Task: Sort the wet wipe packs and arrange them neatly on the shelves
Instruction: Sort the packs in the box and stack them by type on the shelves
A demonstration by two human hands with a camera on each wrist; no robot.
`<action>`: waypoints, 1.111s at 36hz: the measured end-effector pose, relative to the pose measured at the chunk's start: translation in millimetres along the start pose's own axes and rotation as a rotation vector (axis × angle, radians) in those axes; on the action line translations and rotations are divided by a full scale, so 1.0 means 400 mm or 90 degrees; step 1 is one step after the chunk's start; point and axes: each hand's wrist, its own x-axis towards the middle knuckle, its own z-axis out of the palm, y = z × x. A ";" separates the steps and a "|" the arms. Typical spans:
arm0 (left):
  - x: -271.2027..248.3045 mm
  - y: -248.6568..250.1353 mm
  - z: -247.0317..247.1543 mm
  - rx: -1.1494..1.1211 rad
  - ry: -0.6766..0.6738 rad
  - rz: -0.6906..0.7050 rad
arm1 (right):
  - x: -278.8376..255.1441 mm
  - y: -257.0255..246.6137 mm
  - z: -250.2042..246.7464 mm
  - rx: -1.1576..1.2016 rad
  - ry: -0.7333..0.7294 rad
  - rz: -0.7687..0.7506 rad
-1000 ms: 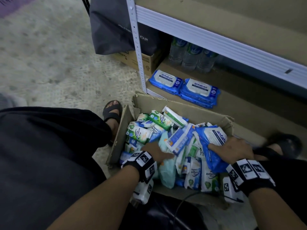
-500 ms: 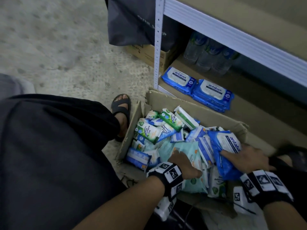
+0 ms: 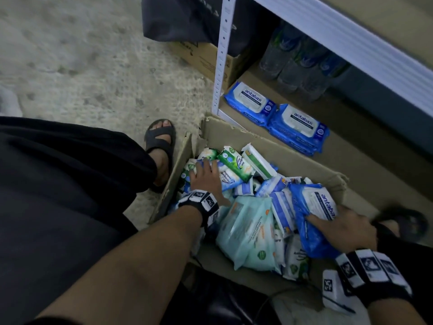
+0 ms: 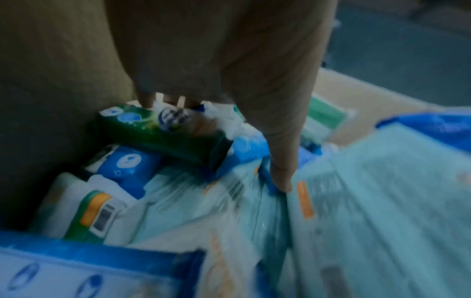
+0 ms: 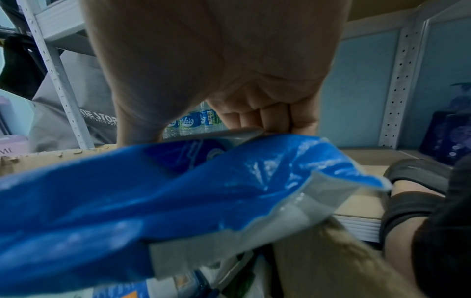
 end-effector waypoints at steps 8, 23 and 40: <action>0.042 0.005 0.027 0.141 0.052 0.023 | 0.014 0.000 0.008 -0.025 -0.017 0.015; -0.005 0.061 -0.069 0.083 0.044 0.068 | 0.022 -0.001 0.008 -0.015 0.000 0.009; -0.161 0.176 -0.133 -0.186 -0.024 0.048 | 0.009 -0.005 -0.006 -0.009 -0.021 -0.003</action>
